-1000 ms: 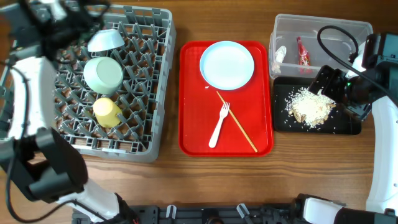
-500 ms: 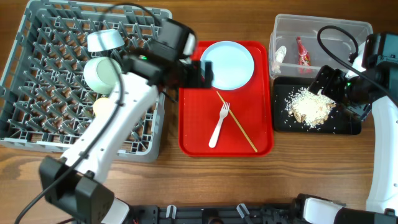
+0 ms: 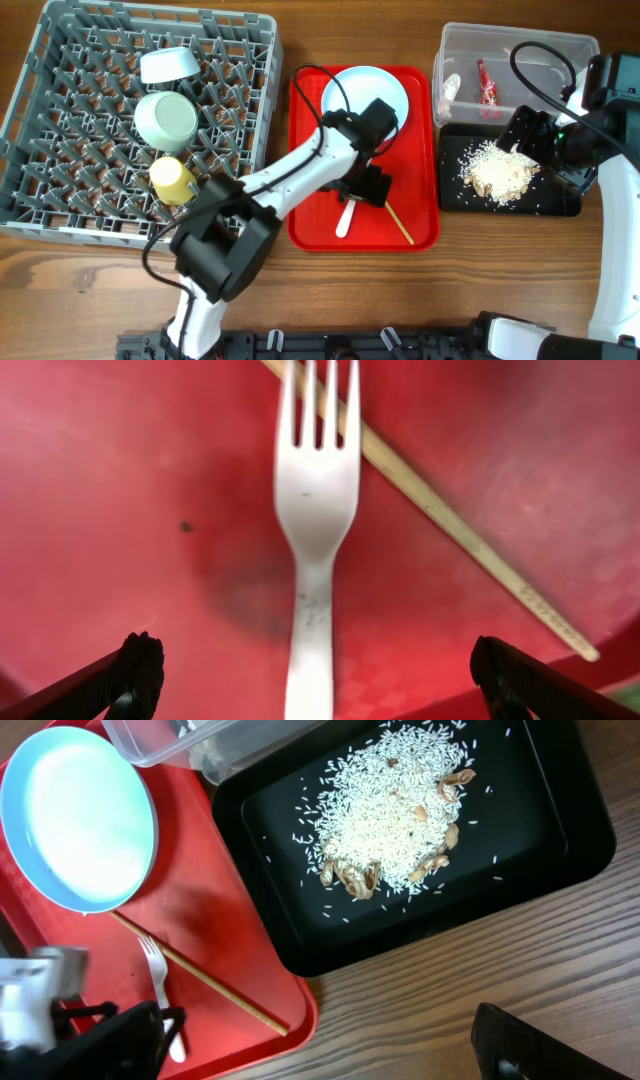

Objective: Sort waste into correct bins and load items into the dishwasher rack
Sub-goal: 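Reach the left gripper to the white fork and grasp it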

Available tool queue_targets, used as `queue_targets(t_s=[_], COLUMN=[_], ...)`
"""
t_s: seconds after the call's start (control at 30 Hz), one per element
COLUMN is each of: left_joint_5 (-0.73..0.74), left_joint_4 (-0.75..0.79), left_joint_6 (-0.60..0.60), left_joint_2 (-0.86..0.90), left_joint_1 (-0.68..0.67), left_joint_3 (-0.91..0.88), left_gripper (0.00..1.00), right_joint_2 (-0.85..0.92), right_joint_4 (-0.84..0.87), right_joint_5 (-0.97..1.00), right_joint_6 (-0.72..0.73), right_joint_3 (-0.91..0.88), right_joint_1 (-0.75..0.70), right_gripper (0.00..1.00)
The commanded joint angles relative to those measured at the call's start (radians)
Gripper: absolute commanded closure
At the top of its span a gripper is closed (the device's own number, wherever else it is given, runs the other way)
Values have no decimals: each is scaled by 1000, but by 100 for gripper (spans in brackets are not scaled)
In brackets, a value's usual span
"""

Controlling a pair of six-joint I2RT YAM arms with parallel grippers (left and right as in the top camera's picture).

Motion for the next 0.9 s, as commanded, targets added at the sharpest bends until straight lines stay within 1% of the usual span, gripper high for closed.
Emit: queue_targets(t_s=[0.0,0.17,0.23,0.4,0.5,0.6,0.67,0.77,0.8,0.87], left_joint_5=[-13,-58,-58,-103,-102,-102,-102,-109,-131,-164], left_joint_4=[12,53,62,106,106,106,106,106,106,106], left_joint_6=[16,16,15,-18,-18,-18,-18,-18,-19,-19], left_joint_2=[54,73,73,73,73,73,73,73,73,73], left_joint_1=[-23,-42,-47,-60,-60,-60,-60,-60,-61,-64], left_joint_3=[-3,-7,-14,-83,-87,-87,-87,-87,-87,-87], left_gripper=[0,2,5,7,18,39,43,46,49,51], right_joint_2=[-3,-3,-2,-2,-3,-3,-2,-2,-3,-3], right_joint_4=[-3,-4,-4,-5,-5,-8,-9,-8,-9,-9], right_joint_5=[14,14,14,14,14,14,14,14,14,14], right_joint_6=[-20,-20,-20,-20,-20,-20,-20,-20,-20,-20], right_joint_3=[-3,-3,-3,-3,-3,-3,-3,-3,-3,-3], right_joint_1=[-2,-2,-2,-2,-2,-2,-2,-2,-2,-2], right_gripper=[0,0,0,0,0,0,0,0,0,0])
